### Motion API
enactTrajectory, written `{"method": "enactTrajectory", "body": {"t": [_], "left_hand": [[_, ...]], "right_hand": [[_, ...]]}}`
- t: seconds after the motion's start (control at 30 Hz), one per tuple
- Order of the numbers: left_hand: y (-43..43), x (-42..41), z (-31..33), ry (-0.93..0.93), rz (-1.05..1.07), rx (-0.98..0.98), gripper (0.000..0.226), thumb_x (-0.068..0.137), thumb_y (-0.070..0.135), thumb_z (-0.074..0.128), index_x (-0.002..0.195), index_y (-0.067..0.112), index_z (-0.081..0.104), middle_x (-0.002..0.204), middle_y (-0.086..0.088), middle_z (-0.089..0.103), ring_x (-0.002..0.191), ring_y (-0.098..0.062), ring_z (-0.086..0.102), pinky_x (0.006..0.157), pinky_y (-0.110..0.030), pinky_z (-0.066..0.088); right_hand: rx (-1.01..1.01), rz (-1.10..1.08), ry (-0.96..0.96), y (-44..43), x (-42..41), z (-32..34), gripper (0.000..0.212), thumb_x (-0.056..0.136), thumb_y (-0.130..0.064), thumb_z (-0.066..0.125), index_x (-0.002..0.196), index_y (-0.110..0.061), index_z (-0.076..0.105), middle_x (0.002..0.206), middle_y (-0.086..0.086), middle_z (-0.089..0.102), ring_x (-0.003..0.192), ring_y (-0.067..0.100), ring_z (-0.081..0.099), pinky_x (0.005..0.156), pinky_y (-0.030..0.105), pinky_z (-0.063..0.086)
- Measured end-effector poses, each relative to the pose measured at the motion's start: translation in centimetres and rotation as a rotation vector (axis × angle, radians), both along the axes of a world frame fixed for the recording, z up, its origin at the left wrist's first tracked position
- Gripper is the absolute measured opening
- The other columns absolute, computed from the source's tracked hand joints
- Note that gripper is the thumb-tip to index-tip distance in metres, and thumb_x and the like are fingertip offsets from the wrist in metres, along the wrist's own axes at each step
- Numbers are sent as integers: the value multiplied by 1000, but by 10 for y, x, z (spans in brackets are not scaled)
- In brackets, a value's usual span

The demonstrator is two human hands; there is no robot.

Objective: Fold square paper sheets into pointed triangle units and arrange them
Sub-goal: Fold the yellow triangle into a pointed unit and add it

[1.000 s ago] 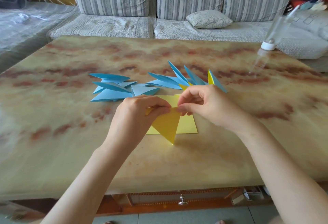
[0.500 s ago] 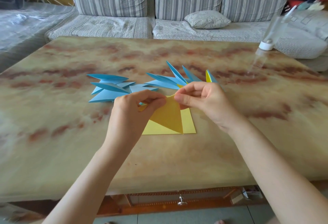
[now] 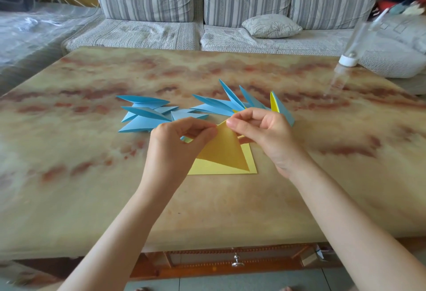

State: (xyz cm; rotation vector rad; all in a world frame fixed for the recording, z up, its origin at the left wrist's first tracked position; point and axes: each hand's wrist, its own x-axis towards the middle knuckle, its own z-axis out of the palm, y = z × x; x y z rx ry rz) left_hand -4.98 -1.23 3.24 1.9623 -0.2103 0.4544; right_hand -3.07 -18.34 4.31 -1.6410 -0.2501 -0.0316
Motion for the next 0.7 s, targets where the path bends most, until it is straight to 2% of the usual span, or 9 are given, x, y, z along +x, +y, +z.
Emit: {"method": "enactTrajectory", "body": {"t": [0.1,0.43,0.53,0.6,0.7], "left_hand": [[2,0,0,17,3,-45,21,79,17,74,73,36,69,69,27,67,66,8,59,66,-5,41],[5,3,0,178,-34,-30,11,81,25,71,72,30,70,66,20,66,63,7,55,58,-4,39],[3,2,3,160,-44,-52,5,79,36,72,75,34,71,67,23,67,64,9,58,58,-4,38],[2,3,2,116,-24,-25,8,79,33,74,72,34,70,62,26,64,63,8,56,59,-3,37],[3,5,0,113,-34,-39,11,79,28,74,70,31,69,59,23,62,59,5,52,58,-5,36]], "right_hand": [[-6,12,50,-2,0,-1,5,80,-16,72,84,-13,71,73,-4,72,69,6,65,67,20,53],[-118,-31,-35,2,-2,-5,8,79,-5,74,77,-13,72,68,-7,71,66,3,65,70,17,52],[-154,2,-50,6,-5,-4,11,80,-6,74,75,-16,71,69,-6,70,67,3,64,72,16,51],[-166,17,-52,9,-6,-4,10,80,-6,73,76,-16,71,72,-4,70,69,4,64,72,15,51],[-166,22,-42,10,-7,-4,8,81,-7,73,78,-15,71,73,-3,70,70,4,64,72,15,51]]}}
